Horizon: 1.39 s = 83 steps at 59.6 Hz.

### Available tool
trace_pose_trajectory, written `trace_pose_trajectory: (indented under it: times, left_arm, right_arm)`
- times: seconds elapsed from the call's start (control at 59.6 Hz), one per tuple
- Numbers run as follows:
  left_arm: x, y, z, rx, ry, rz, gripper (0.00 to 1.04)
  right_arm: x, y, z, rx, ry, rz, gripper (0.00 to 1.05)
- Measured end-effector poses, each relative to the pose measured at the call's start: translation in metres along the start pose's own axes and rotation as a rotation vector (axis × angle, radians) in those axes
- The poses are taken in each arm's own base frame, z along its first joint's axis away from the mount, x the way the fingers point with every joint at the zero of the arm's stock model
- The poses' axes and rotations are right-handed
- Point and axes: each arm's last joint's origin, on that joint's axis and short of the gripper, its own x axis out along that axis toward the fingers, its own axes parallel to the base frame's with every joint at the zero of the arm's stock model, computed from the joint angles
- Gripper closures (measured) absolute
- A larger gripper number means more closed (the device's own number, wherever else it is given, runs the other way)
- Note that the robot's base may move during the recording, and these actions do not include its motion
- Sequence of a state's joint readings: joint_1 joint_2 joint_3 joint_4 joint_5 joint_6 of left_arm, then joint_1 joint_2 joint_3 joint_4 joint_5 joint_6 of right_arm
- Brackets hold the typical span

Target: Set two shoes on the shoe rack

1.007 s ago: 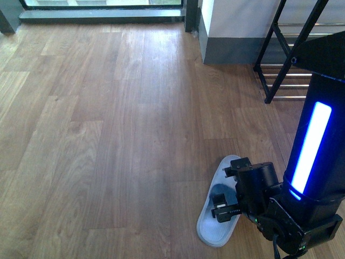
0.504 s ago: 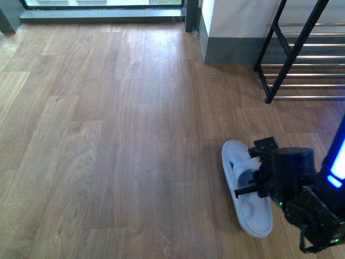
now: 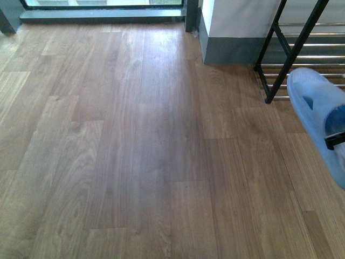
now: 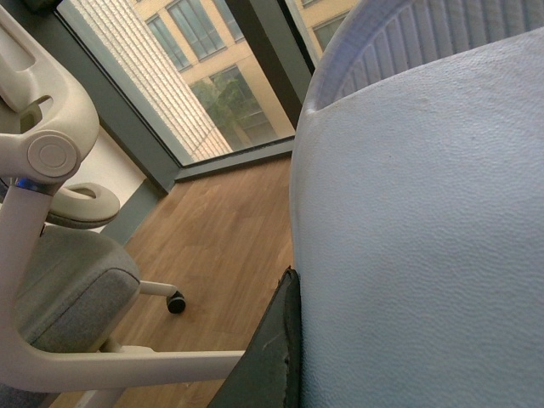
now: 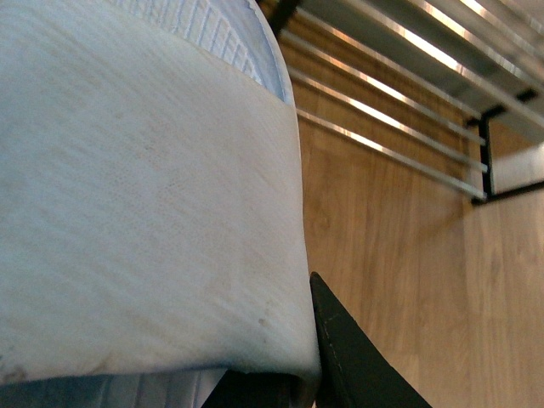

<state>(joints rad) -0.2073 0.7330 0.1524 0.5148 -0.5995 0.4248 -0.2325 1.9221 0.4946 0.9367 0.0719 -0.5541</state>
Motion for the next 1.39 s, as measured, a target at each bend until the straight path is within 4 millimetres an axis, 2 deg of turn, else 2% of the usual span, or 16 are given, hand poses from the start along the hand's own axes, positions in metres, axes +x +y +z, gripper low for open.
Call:
trace_pose_trajectory:
  times: [0.134, 0.168, 0.302, 0.42, 0.504, 0.537, 0.621, 0.789, 1.393]
  left_arm:
    - [0.000, 0.000, 0.000, 0.000, 0.000, -0.001, 1.03]
    - [0.000, 0.000, 0.000, 0.000, 0.000, 0.000, 1.03]
    - [0.000, 0.000, 0.000, 0.000, 0.000, 0.000, 1.03]
    - [0.000, 0.000, 0.000, 0.000, 0.000, 0.000, 1.03]
    - [0.000, 0.000, 0.000, 0.000, 0.000, 0.000, 1.03]
    - [0.000, 0.000, 0.000, 0.000, 0.000, 0.000, 1.03]
    - [0.000, 0.000, 0.000, 0.000, 0.000, -0.001, 1.03]
    - [0.000, 0.000, 0.000, 0.000, 0.000, -0.001, 1.03]
    - [0.000, 0.000, 0.000, 0.000, 0.001, 0.002, 1.03]
  right_arm:
    - [-0.051, -0.018, 0.034, -0.011, -0.142, 0.026, 1.03]
    - [-0.060, -0.021, 0.039, -0.011, -0.163, 0.030, 1.03]
    - [-0.121, -0.032, 0.058, 0.007, -0.271, 0.030, 1.03]
    - [-0.168, -0.033, 0.060, 0.022, -0.353, 0.012, 1.03]
    - [-0.194, -0.030, 0.057, 0.056, -0.405, 0.014, 1.03]
    - [-0.209, -0.025, 0.053, 0.078, -0.420, 0.012, 1.03]
    - [-0.231, -0.010, 0.036, 0.107, -0.464, 0.068, 1.03]
    - [-0.234, 0.004, 0.025, 0.153, -0.508, 0.125, 1.03]
    - [-0.235, 0.004, 0.024, 0.171, -0.512, 0.129, 1.03]
